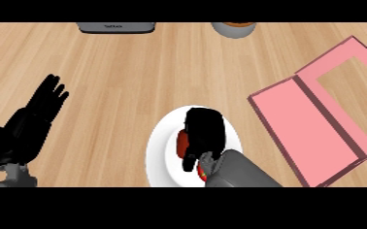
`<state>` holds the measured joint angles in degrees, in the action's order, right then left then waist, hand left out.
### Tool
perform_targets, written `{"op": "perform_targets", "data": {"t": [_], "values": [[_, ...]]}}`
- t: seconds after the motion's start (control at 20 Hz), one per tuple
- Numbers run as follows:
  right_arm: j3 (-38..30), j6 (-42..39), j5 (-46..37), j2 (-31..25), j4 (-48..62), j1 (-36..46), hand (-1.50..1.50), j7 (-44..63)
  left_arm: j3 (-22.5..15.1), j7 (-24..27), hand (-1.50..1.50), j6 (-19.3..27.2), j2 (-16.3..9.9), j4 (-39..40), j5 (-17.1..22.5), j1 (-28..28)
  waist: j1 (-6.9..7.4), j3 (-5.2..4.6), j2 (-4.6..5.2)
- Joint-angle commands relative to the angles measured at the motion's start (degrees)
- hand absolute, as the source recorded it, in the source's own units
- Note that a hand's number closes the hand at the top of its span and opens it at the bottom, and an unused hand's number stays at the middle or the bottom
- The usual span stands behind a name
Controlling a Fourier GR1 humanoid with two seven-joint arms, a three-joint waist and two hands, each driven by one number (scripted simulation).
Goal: Pick the bell pepper from the plate and place it in the cardboard box
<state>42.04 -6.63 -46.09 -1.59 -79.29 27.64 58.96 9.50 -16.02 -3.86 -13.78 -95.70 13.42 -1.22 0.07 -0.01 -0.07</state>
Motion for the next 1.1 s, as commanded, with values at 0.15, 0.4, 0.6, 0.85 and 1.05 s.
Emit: {"op": "perform_targets", "data": {"t": [0.15, 0.4, 0.6, 0.85, 1.05], "values": [[0.2, -6.8, -7.3, 0.9, -12.4, 2.6, 1.50, 10.0, 2.2, 0.3, 0.00, -1.6, -1.4, 4.0, 0.9, -2.1, -0.81, -0.04, -0.16], [-1.1, -10.1, -11.2, 1.5, -19.3, 11.0, 1.50, 15.1, 0.6, -0.2, 0.00, -0.2, 0.4, -0.2, -0.2, -0.1, -0.11, -0.04, -0.37], [-1.9, -13.7, -16.2, 1.5, -26.5, 13.6, 1.50, 18.8, 2.8, -0.2, 0.00, -2.2, -1.9, 1.7, 1.5, -1.2, -0.62, -0.08, -0.60], [-10.6, -18.0, -21.9, 1.5, -27.7, 17.9, 1.50, 18.8, 0.7, 0.1, 0.00, 0.6, 1.0, 0.7, -0.8, 0.0, -1.16, -0.08, -0.71], [-15.0, -19.5, -25.6, -0.4, -29.6, 15.7, 1.50, 16.5, 2.7, -1.5, 0.00, -0.4, -0.4, 1.2, 1.3, -0.1, -1.43, -0.06, -0.54]]}}
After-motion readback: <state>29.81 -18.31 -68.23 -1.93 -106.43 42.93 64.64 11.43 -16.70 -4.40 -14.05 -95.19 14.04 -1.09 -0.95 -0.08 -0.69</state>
